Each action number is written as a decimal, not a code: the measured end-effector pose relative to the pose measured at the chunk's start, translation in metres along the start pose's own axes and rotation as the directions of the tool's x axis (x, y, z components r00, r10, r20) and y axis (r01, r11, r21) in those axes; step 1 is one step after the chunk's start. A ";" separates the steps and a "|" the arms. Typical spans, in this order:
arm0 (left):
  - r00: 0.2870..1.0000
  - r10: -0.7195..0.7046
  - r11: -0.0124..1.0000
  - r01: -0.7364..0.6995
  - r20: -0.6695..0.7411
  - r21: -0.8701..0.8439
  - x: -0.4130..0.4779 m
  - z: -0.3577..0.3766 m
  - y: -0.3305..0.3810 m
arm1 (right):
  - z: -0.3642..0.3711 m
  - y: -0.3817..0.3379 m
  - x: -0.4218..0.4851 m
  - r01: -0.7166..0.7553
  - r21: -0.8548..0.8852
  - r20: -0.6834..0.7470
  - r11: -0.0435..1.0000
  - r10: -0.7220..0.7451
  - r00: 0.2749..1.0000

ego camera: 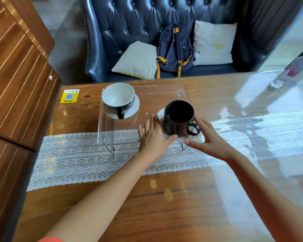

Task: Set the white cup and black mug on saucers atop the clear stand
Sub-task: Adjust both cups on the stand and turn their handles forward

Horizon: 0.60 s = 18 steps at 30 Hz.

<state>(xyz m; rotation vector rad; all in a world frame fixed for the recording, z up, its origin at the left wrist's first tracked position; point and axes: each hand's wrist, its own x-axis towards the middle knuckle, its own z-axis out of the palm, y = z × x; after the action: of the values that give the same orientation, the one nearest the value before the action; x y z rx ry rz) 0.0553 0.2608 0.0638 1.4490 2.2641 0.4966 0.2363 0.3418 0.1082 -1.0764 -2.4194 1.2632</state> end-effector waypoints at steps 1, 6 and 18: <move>1.000 0.008 1.000 -0.008 -0.016 -0.004 0.002 0.001 -0.001 | 0.000 0.002 0.000 0.004 -0.020 0.004 1.000 -0.004 1.000; 0.998 0.051 0.999 -0.051 -0.040 -0.017 0.015 -0.003 -0.008 | -0.006 0.011 0.006 -0.002 -0.215 0.033 0.977 0.009 0.999; 0.997 0.074 0.997 -0.073 0.036 -0.030 0.055 -0.014 -0.005 | -0.006 0.013 0.042 -0.011 -0.431 -0.028 0.902 -0.001 1.000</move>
<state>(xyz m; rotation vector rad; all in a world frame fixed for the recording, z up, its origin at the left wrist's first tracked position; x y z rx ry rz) 0.0233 0.3076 0.0654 1.5191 2.1728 0.5174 0.2154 0.3792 0.0957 -1.1922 -2.7488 0.7136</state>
